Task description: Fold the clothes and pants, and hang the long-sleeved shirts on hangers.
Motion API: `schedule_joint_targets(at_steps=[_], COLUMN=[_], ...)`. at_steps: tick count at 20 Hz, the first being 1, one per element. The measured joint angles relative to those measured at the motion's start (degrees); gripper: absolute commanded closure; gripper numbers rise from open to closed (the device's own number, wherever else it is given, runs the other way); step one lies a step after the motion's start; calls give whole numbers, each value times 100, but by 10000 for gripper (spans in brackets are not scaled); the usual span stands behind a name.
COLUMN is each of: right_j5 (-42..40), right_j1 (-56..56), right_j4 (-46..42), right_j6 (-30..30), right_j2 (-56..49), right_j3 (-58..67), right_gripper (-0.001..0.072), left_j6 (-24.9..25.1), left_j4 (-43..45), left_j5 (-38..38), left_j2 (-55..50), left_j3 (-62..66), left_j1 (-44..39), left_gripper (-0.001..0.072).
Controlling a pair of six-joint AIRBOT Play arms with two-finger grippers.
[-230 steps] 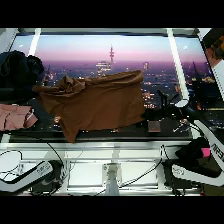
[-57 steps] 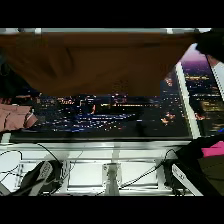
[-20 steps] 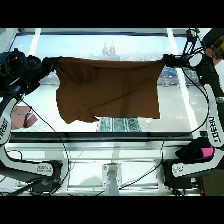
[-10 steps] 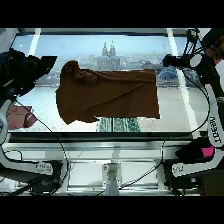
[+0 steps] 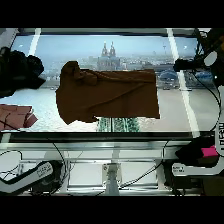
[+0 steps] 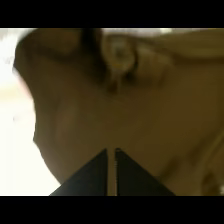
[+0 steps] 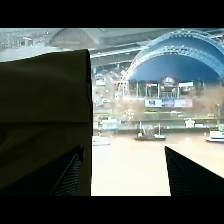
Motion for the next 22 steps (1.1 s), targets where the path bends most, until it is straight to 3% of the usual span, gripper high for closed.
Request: schedule_joint_targets(at_steps=[4,5,6,7,12,14,22], right_j5=[243,260,295,319,363,376,389], right_j1=[-24,-24,-26,-28,-28,-28,-28], right_j4=[-42,-44,-48,-48,-61,-63,-46], right_j6=[-90,-98,-107,-116,-122,-125,-129], right_j2=[146,168,177,184,203,203,203], right_j3=[0,0,0,0,0,0,0], right_gripper=[137,137,137,137,137,137,137], left_j6=[-651,-710,-765,-831,-896,-911,-516], left_j4=[555,557,577,590,612,627,444], left_j5=[-573,-577,-579,-570,-358,-254,61], left_j2=[280,304,308,295,92,-20,-651], left_j3=[-905,-1128,-1351,-1541,-1937,-1987,-2037], left_j1=[223,247,260,273,297,297,297], left_gripper=[607,507,243,104,106,168,169])
